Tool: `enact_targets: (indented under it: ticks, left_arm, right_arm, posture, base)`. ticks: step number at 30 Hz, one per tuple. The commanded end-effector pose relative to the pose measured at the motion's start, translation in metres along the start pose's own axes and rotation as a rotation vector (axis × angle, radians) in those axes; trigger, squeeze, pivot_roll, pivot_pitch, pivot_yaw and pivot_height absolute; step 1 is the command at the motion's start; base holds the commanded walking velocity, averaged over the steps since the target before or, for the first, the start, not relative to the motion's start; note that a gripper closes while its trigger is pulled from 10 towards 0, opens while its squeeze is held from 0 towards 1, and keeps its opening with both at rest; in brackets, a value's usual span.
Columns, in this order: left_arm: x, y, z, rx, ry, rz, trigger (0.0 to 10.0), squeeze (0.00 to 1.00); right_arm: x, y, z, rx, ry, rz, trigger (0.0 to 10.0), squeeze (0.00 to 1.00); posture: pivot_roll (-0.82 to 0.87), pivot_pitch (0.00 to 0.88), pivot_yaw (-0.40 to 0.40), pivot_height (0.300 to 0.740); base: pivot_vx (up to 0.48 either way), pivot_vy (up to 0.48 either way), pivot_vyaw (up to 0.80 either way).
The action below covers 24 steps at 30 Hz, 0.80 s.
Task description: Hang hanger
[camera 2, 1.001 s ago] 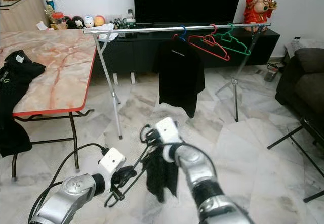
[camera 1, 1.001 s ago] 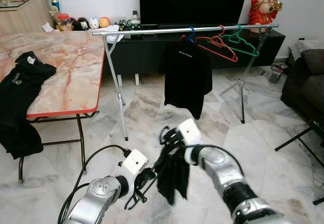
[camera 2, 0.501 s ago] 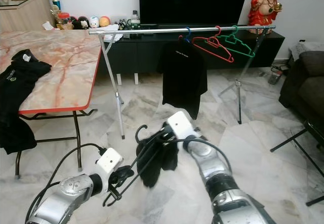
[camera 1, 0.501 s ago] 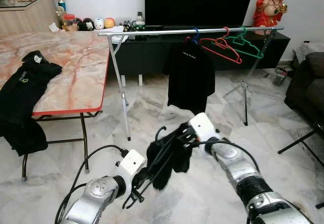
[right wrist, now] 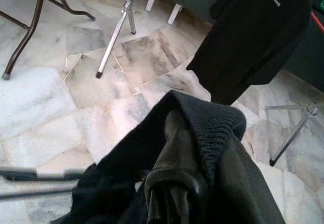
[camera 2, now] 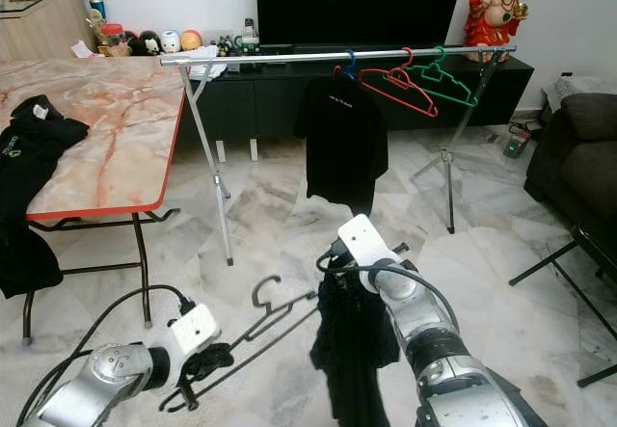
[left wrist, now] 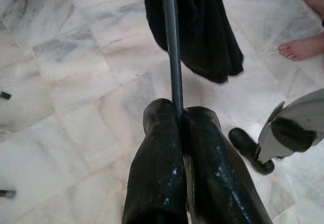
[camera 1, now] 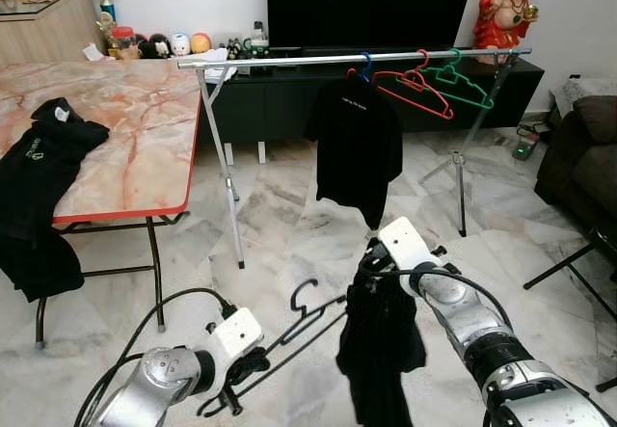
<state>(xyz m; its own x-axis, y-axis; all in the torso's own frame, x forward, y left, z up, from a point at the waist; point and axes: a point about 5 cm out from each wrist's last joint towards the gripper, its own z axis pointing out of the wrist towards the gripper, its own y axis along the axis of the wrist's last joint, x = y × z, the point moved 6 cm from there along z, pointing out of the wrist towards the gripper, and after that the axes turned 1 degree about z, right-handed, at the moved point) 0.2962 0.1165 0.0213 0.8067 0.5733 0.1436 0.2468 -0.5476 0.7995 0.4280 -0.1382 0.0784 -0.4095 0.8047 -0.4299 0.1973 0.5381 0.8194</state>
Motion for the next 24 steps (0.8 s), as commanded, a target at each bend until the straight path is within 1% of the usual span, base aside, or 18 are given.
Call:
enact_targets:
  ticks: [1, 3, 5, 6, 8, 9, 11, 13, 15, 17, 18, 19, 21, 23, 24]
  left_arm:
    - [0.007, 0.015, 0.0, -0.043, 0.019, 0.045, 10.0, 0.0]
    - [0.009, 0.017, 0.001, -0.048, 0.029, 0.043, 10.0, 0.0]
    - [0.008, 0.028, 0.005, -0.1, 0.037, 0.015, 10.0, 0.0]
    - [0.004, 0.04, 0.009, -0.162, 0.033, -0.014, 10.0, 0.0]
    - [0.001, 0.044, 0.011, -0.181, 0.027, -0.022, 10.0, 0.0]
    - [-0.001, 0.045, 0.013, -0.182, 0.016, -0.01, 10.0, 0.0]
    - [-0.004, 0.046, 0.014, -0.187, 0.006, -0.008, 10.0, 0.0]
    - [-0.007, 0.047, 0.015, -0.191, -0.015, -0.005, 10.0, 0.0]
    - [-0.007, 0.043, 0.013, -0.172, -0.021, 0.004, 10.0, 0.0]
    - [-0.002, 0.036, 0.012, -0.139, -0.004, 0.024, 10.0, 0.0]
    - [0.004, 0.026, 0.01, -0.093, 0.025, 0.049, 10.0, 0.0]
    - [0.004, 0.026, 0.01, -0.093, 0.025, 0.049, 10.0, 0.0]
    - [0.012, 0.015, 0.008, -0.037, 0.051, 0.101, 10.0, 0.0]
    - [0.014, 0.012, 0.006, -0.017, 0.053, 0.129, 10.0, 0.0]
    - [0.017, 0.007, 0.003, 0.018, 0.051, 0.186, 10.0, 0.0]
  right_arm:
    - [-0.002, 0.021, 0.002, -0.064, 0.014, -0.007, 10.0, 0.0]
    - [0.003, 0.024, 0.003, -0.077, 0.036, -0.003, 10.0, 0.0]
    - [0.019, 0.031, 0.003, -0.115, 0.11, 0.014, 10.0, 0.0]
    - [0.037, 0.037, 0.002, -0.149, 0.201, 0.021, 10.0, 0.0]
    - [0.046, 0.039, 0.001, -0.161, 0.244, 0.012, 10.0, 0.0]
    - [0.056, 0.039, 0.0, -0.175, 0.293, -0.007, 10.0, 0.0]
    - [0.062, 0.04, -0.002, -0.186, 0.329, -0.015, 10.0, 0.0]
    - [0.064, 0.042, -0.003, -0.199, 0.343, -0.015, 10.0, 0.0]
    - [0.059, 0.042, -0.003, -0.206, 0.33, -0.04, 10.0, 0.0]
    - [0.051, 0.041, -0.003, -0.2, 0.308, -0.047, 10.0, 0.0]
    - [0.044, 0.04, -0.003, -0.19, 0.29, -0.062, 10.0, 0.0]
    - [0.044, 0.04, -0.003, -0.19, 0.29, -0.062, 10.0, 0.0]
    - [0.037, 0.038, -0.003, -0.178, 0.272, -0.083, 10.0, 0.0]
    - [0.035, 0.037, -0.003, -0.169, 0.263, -0.102, 10.0, 0.0]
    - [0.032, 0.033, -0.003, -0.152, 0.251, -0.136, 10.0, 0.0]
  posture:
    - [0.14, 0.0, -0.04, 0.74]
    - [0.14, 0.0, -0.038, 0.74]
    - [0.13, 0.0, -0.038, 0.74]
    - [0.13, 0.0, -0.038, 0.74]
    - [0.13, 0.0, -0.038, 0.74]
    - [0.14, 0.0, -0.042, 0.74]
    - [0.14, 0.0, -0.042, 0.74]
    - [0.13, 0.0, -0.04, 0.74]
    - [0.14, 0.0, -0.04, 0.74]
    - [0.14, 0.0, -0.039, 0.74]
    - [0.13, 0.0, -0.039, 0.74]
    - [0.13, 0.0, -0.039, 0.74]
    - [0.13, 0.0, -0.039, 0.74]
    - [0.14, 0.0, -0.04, 0.74]
    - [0.14, 0.0, -0.04, 0.74]
  base:
    - [0.0, 0.0, 0.0]
    - [0.0, 0.0, 0.0]
    - [0.0, 0.0, 0.0]
    - [0.0, 0.0, 0.0]
    - [0.0, 0.0, 0.0]
    - [0.0, 0.0, 0.0]
    - [0.0, 0.0, 0.0]
    - [0.0, 0.0, 0.0]
    - [0.0, 0.0, 0.0]
    - [0.0, 0.0, 0.0]
    - [0.0, 0.0, 0.0]
    - [0.0, 0.0, 0.0]
    - [0.0, 0.0, 0.0]
    - [0.0, 0.0, 0.0]
    - [0.0, 0.0, 0.0]
